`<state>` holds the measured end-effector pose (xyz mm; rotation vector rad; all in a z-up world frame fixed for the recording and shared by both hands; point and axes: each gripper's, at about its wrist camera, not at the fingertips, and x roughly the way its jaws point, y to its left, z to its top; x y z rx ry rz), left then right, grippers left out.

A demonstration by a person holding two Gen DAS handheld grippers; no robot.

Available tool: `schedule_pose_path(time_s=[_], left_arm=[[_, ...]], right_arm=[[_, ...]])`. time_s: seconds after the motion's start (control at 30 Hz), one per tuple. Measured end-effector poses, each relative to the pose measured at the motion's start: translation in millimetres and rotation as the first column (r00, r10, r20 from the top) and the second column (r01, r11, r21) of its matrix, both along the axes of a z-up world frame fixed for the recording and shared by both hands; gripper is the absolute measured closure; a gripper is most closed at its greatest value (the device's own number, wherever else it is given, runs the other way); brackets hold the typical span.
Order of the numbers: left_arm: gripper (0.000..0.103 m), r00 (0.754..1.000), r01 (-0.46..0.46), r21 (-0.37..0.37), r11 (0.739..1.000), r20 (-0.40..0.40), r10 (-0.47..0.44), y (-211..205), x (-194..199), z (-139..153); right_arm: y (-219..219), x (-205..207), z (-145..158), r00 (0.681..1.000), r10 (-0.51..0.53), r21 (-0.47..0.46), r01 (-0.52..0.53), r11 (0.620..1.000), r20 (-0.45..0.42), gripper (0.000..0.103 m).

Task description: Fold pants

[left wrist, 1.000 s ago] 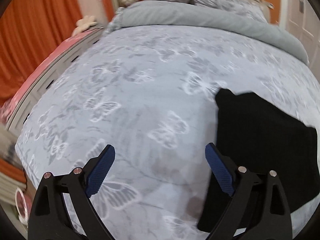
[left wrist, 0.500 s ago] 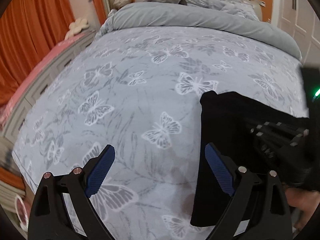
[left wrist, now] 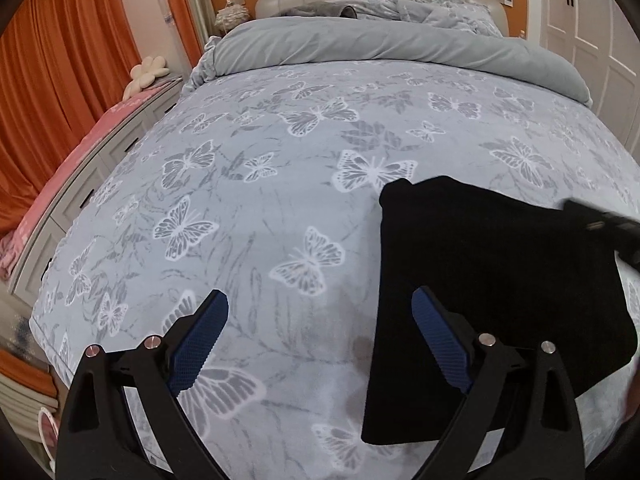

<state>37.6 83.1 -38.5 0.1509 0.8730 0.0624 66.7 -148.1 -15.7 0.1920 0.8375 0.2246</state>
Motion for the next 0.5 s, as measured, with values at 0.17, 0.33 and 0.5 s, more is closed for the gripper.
schedule_pose_path(time_s=[0.17,0.33,0.5], left_arm=[[0.012,1.000,0.028,0.011,1.000,-0.006,-0.028,-12.8,-3.3,-3.8],[0.012,0.998,0.067,0.037,0.997,-0.012,-0.067,-30.4,-8.1,-8.9],[0.010,0.994,0.105,0.038,0.994,-0.039,-0.103,-39.2,-10.5,-15.7]], right_arm=[[-53.5,-14.6,-21.1,0.990,-0.117,-0.057,0.113,0.992,-0.078,0.097],[-81.6,-8.7,-66.8,0.967,-0.154,-0.104,0.135,0.985,-0.202,0.102],[-96.2,-46.1,-27.4,0.980,-0.155,-0.050,0.150,0.987,-0.126,0.072]])
